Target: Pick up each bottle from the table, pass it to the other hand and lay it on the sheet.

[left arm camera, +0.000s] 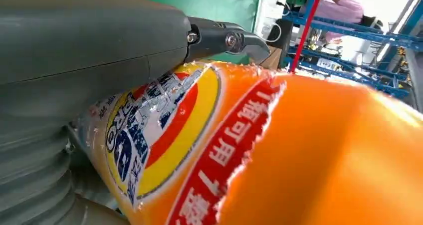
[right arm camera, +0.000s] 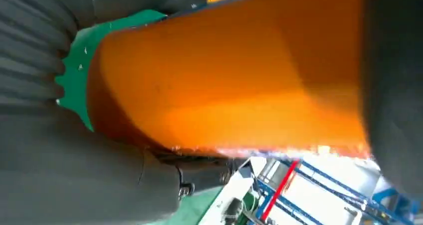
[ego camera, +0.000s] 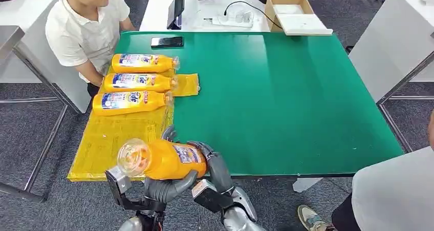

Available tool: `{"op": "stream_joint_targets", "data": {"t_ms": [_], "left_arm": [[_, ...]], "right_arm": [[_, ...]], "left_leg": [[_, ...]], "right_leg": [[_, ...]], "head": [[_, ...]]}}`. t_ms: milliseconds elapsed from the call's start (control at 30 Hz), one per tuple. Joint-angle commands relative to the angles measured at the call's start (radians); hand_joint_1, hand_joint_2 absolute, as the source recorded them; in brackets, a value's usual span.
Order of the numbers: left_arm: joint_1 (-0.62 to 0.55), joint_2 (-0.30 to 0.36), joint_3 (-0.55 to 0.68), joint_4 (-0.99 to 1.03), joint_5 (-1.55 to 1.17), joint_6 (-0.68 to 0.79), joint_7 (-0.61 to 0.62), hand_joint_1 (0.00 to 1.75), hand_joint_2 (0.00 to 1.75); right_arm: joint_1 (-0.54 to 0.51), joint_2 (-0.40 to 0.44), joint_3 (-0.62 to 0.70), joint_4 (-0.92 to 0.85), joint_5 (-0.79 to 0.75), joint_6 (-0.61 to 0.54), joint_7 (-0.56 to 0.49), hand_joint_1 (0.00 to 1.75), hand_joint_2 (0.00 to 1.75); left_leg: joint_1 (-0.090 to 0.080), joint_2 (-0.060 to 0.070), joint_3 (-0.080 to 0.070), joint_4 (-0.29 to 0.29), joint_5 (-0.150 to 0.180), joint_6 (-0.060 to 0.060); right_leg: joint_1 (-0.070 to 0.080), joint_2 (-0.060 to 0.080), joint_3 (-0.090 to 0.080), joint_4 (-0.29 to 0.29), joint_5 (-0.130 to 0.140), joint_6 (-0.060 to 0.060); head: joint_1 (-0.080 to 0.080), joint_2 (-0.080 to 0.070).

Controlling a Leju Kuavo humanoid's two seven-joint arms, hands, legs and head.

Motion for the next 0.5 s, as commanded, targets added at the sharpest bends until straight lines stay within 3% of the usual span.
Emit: {"op": "stream_joint_targets", "data": {"t_ms": [33,67,100,200,233,267,300,333,500], "left_arm": [[-0.036,0.007,-0.015,0.015,0.0,0.019,-0.019,0.0,1.75],[-0.038,0.008,-0.016,0.016,-0.001,0.02,-0.021,0.0,1.75],[-0.038,0.008,-0.016,0.016,-0.001,0.02,-0.021,1.73,1.75],[-0.04,0.015,-0.027,0.02,0.007,-0.006,-0.026,1.75,1.75],[-0.038,0.017,-0.024,0.019,0.019,-0.018,-0.022,1.75,1.75],[-0.034,0.018,-0.02,0.018,0.036,-0.035,-0.009,1.75,1.75],[-0.03,0.02,-0.013,0.019,0.058,-0.057,0.013,1.75,1.75],[-0.027,0.022,-0.009,0.023,0.073,-0.072,0.032,1.75,1.75],[-0.02,0.025,0.018,0.054,0.086,-0.109,0.081,1.75,1.75]], "right_arm": [[-0.053,0.03,0.08,0.196,-0.017,0.03,-0.004,1.75,1.75],[-0.055,0.031,0.083,0.204,-0.023,0.036,-0.004,1.75,1.75],[-0.052,0.032,0.085,0.205,-0.023,0.036,-0.004,1.75,1.75],[-0.062,0.03,0.079,0.22,-0.033,0.031,-0.003,1.75,1.75],[-0.062,0.029,0.073,0.217,-0.041,0.031,-0.002,1.59,1.75],[-0.057,0.025,0.063,0.204,-0.057,0.038,0.002,0.65,1.75],[-0.052,0.021,0.056,0.188,-0.066,0.041,0.007,0.0,1.75],[-0.046,0.018,0.047,0.173,-0.073,0.037,0.01,0.0,0.0],[-0.025,0.002,0.012,0.096,-0.1,0.036,0.022,0.0,0.0]], "left_leg": [[0.001,0.0,0.003,-0.001,0.0,-0.002],[0.001,0.001,0.002,-0.001,0.0,-0.002],[0.001,0.001,0.004,-0.001,-0.001,-0.003],[0.001,0.0,0.003,-0.001,0.0,-0.002],[0.001,0.0,0.002,-0.001,0.0,-0.002],[0.001,0.0,0.002,-0.001,0.0,-0.001],[0.001,-0.001,0.003,-0.001,0.0,-0.002],[0.001,-0.001,0.002,-0.001,0.0,-0.001],[0.001,0.0,0.003,-0.001,0.0,-0.002]], "right_leg": [[0.001,-0.002,0.003,-0.001,-0.001,-0.002],[0.001,-0.001,0.002,-0.001,-0.001,-0.002],[0.002,-0.002,0.004,-0.001,-0.001,-0.003],[0.001,-0.002,0.002,-0.001,-0.001,-0.002],[0.001,-0.002,0.002,-0.001,-0.001,-0.002],[0.001,-0.002,0.002,-0.001,-0.001,-0.001],[0.001,-0.003,0.003,-0.001,-0.001,-0.002],[0.001,-0.002,0.002,-0.001,-0.001,-0.001],[0.001,-0.002,0.003,-0.001,-0.001,-0.002]], "head": [[0.0,0.0],[0.0,0.0],[-0.001,0.0],[0.0,0.0],[0.0,0.0],[0.0,0.0],[0.0,0.0],[0.0,0.0],[0.0,0.0]]}}
